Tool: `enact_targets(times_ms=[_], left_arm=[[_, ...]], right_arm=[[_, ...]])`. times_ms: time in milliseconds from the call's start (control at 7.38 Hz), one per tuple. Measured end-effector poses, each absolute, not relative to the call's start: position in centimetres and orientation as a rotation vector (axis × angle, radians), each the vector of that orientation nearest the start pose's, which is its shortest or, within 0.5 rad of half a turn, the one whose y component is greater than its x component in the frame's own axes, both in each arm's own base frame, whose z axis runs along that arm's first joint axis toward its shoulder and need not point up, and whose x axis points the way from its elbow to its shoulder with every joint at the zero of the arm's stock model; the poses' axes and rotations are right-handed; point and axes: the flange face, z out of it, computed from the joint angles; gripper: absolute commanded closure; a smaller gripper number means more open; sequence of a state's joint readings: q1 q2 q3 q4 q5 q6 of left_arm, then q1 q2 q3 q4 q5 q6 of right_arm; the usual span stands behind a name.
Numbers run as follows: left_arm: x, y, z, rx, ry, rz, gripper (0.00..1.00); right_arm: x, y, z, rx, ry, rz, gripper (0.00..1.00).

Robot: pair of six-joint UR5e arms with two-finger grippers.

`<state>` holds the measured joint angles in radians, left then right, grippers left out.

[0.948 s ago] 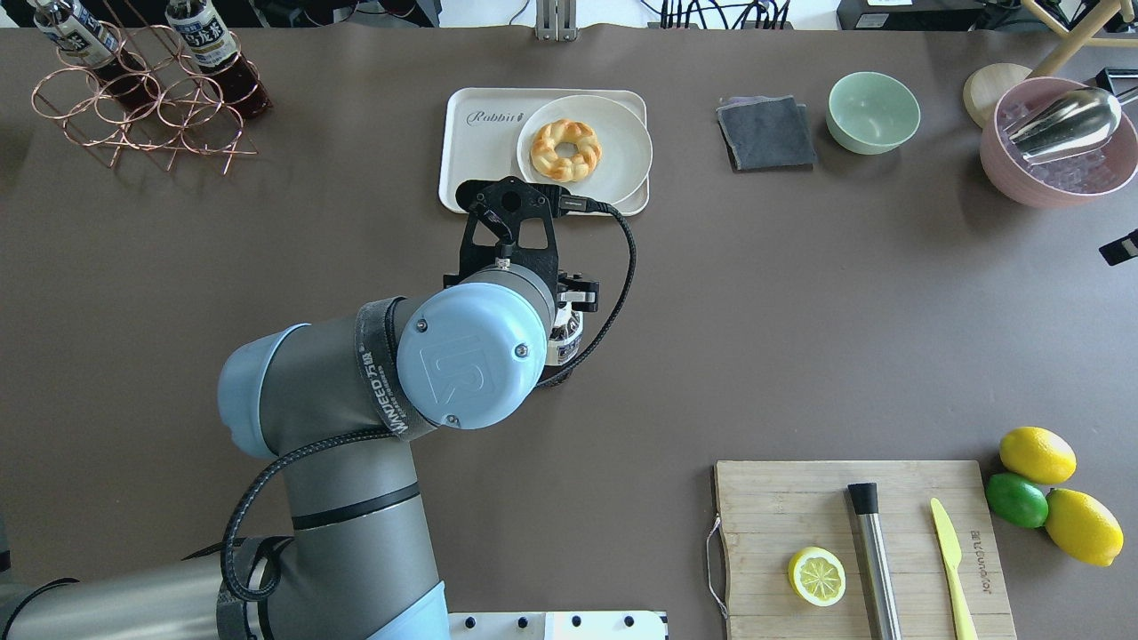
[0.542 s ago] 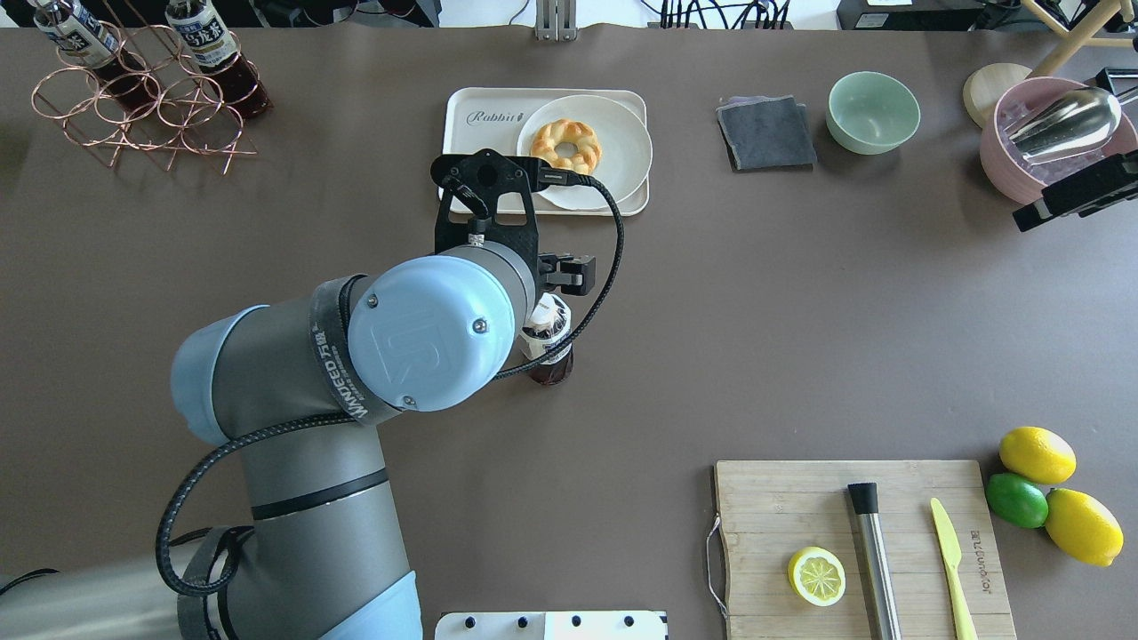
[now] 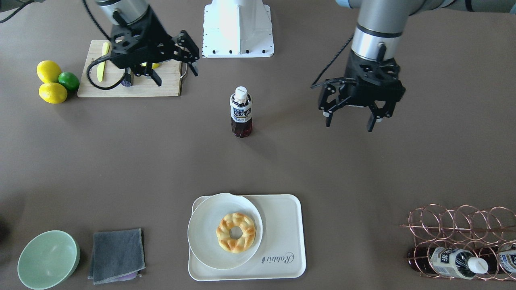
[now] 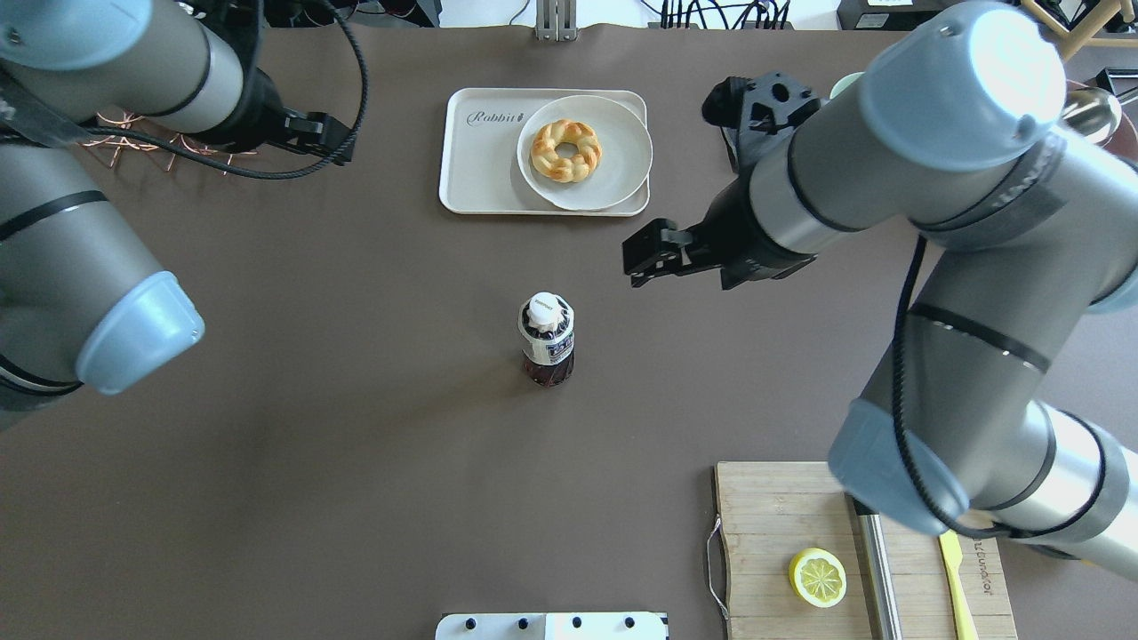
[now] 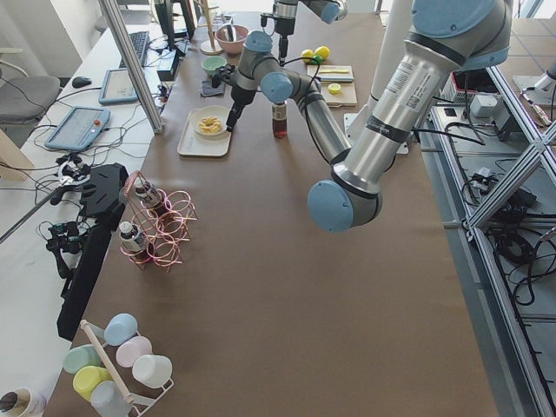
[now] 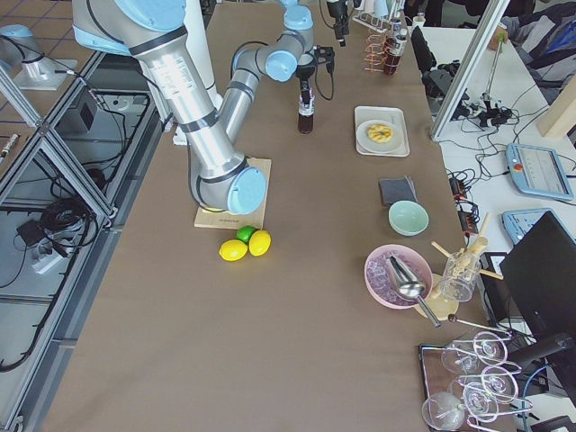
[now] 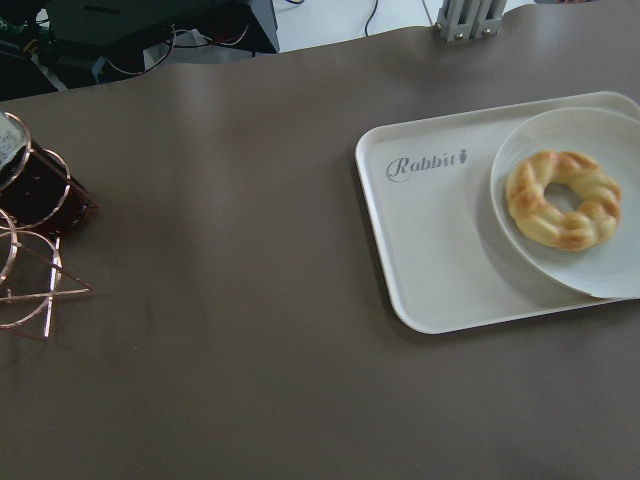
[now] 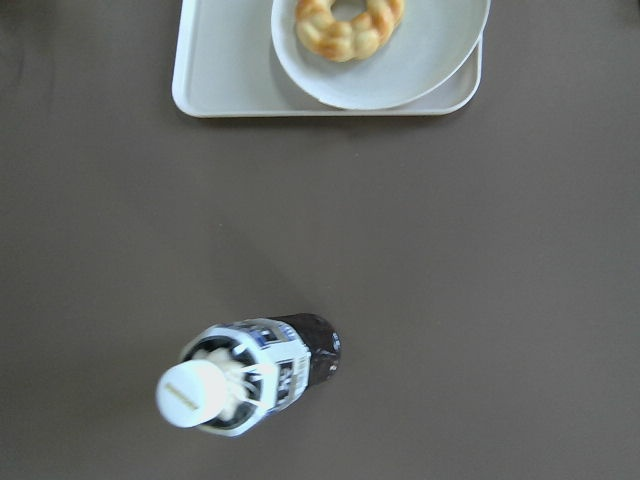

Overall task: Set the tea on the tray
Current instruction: 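Withdraw the left arm while the right gripper moves over the bottle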

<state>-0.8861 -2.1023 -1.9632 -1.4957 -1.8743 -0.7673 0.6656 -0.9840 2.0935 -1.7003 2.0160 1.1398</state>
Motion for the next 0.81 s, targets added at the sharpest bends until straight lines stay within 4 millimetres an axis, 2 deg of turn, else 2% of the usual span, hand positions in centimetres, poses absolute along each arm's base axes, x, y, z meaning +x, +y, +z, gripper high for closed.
enact_targets(times_ms=[135, 271, 406, 542, 813], left_arm=[[24.6, -53.4, 25.1, 0.426, 0.773, 0.108, 0.04], [20.3, -53.7, 29.9, 0.422, 0.782, 0.156, 0.04], [16.0, -53.6, 34.6, 0.419, 0.796, 0.206, 0.04], [12.2, -53.0, 38.1, 0.415, 0.803, 0.246, 0.04], [5.5, -50.6, 44.0, 0.416, 0.81, 0.296, 0.04]], right_arm=[[-41.2, -37.9, 8.8, 0.146, -0.997, 0.015, 0.02], [-44.6, -36.0, 5.5, 0.143, -0.967, 0.041, 0.02], [-46.7, -35.2, 3.9, 0.141, -0.944, 0.064, 0.02], [-47.6, -35.6, 3.7, 0.141, -0.924, 0.081, 0.03], [-49.4, -38.3, 4.8, 0.154, -0.886, 0.112, 0.13]])
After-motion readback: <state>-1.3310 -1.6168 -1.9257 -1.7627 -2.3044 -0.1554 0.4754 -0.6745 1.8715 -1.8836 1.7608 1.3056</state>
